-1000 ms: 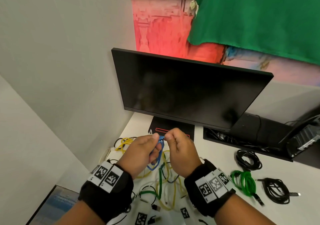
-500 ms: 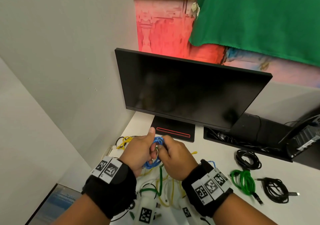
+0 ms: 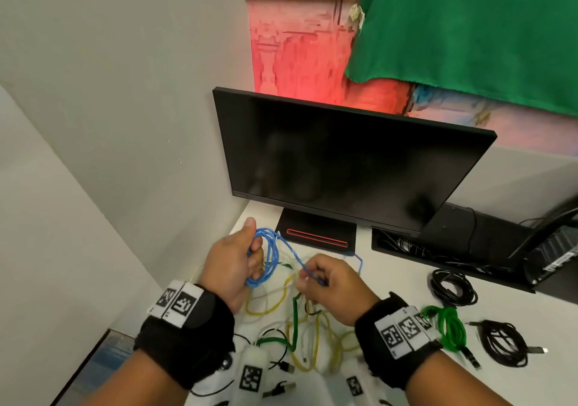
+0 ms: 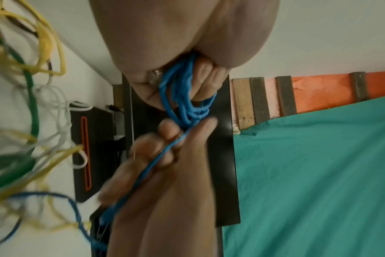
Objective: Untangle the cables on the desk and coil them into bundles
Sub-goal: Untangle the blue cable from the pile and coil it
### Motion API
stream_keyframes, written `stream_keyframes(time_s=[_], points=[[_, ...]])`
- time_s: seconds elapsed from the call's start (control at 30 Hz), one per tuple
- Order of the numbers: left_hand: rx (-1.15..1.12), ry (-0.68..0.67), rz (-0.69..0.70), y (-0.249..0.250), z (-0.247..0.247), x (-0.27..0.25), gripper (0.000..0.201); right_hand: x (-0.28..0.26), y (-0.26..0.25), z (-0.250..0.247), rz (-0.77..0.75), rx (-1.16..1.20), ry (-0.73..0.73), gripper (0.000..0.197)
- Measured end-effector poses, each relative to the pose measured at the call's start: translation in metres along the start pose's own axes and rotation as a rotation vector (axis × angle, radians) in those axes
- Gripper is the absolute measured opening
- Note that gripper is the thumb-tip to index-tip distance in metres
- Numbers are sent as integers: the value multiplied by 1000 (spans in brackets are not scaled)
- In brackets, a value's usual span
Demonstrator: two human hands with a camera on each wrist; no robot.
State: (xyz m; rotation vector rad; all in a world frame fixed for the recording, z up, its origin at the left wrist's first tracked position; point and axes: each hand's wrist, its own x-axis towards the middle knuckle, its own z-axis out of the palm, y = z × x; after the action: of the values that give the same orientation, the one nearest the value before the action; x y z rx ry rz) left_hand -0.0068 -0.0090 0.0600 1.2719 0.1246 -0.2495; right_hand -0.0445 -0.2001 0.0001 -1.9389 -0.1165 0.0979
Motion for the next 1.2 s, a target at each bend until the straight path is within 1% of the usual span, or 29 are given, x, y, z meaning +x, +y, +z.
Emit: stream_keyframes(time_s=[0.03,0.07,0.1,0.13,0.2,0.23,0.27,0.3,0.33,0.37,0.43,0.47,0.5,0.53,0.57,0.6,0.67,0.73,0.77,0.83,0.87,0.93,1.0,1.07,1.13,1.2], points=[[28,15,19,5,-5,3,49,-3,9,-9,6,-88,16,10],[51,28,32,8,-10,5,48,-5,16,-17,12,-181,58,10],[69,38,41,10,-14,7,47,-6,23,-24,17,-228,133,14],[89,46,49,11,-16,9,47,-6,26,-29,18,-220,230,18],[139,48,56,10,-15,9,48,-2,27,-35,19,-102,423,24],[158,51,59,9,-11,9,50,1,25,-34,31,-58,491,26],[169,63,62,8,-7,9,54,2,23,-32,42,-55,524,25],[178,82,74,9,-2,8,57,4,21,-29,50,-110,516,22],[191,94,92,10,2,8,60,4,19,-26,60,-233,439,17],[208,88,112,10,6,8,60,3,15,-20,65,-400,289,16],[245,38,162,10,11,8,56,-3,4,-3,19,-679,-74,24],[283,10,196,8,13,8,52,-5,-5,5,-28,-731,-225,25],[349,-10,231,4,14,8,48,-7,-16,12,-81,-741,-331,25],[418,-35,256,-1,15,8,45,-8,-27,17,-141,-730,-399,26],[465,-68,266,-7,15,7,43,-8,-39,19,-198,-699,-434,25],[471,-108,251,-13,15,6,42,-8,-49,19,-238,-649,-440,23],[421,-169,208,-22,13,2,42,-7,-63,14,-306,-564,-387,19],[414,-180,223,-25,8,2,45,-7,-68,11,-370,-507,-307,18],[437,-195,245,-24,7,3,49,-8,-68,10,-376,-462,-278,15],[510,-268,303,-20,3,4,64,-6,-68,8,-366,-376,-231,8],[561,-314,334,-19,1,4,69,-5,-67,6,-352,-339,-200,7],[644,-392,343,-18,0,1,66,0,-65,0,-289,-259,-141,14],[698,-461,300,-20,-1,-4,59,5,-61,-9,-231,-181,-126,24],[804,-454,299,-20,-5,-4,58,9,-55,-17,-205,-203,-149,30],[869,-376,294,-17,-14,0,59,15,-43,-31,-163,-359,-148,28],[859,-290,249,-10,-25,6,58,19,-27,-46,-111,-528,-155,22]])
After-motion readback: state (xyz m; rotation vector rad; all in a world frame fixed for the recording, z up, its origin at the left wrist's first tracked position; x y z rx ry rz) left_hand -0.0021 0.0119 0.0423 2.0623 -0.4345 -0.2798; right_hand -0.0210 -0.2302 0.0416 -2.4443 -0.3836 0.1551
